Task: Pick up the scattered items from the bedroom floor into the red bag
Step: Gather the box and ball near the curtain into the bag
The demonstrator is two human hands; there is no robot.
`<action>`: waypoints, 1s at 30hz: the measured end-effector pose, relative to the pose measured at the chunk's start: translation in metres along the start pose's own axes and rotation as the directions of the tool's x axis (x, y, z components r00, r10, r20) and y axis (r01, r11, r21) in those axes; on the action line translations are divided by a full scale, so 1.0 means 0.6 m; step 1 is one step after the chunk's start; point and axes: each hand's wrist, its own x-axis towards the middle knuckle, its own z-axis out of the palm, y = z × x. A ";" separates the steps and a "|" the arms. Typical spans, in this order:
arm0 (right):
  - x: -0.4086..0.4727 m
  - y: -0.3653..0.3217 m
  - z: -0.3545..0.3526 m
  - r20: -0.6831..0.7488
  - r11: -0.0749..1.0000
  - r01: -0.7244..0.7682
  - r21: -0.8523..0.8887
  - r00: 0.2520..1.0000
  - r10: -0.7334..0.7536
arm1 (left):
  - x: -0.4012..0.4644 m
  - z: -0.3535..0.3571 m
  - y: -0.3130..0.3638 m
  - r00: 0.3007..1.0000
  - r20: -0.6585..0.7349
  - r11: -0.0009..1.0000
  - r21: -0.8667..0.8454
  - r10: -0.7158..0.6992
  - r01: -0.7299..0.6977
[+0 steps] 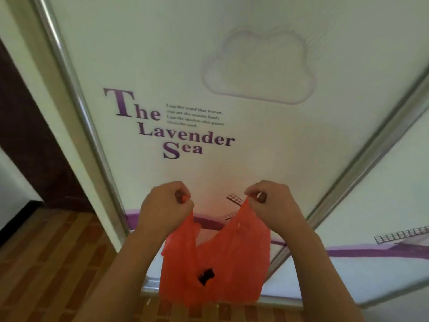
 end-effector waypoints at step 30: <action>0.189 -0.620 0.528 0.236 0.531 0.642 0.554 0.490 -0.839 | -0.176 -0.385 -0.442 0.590 -0.668 0.727 0.105 -0.454 0.678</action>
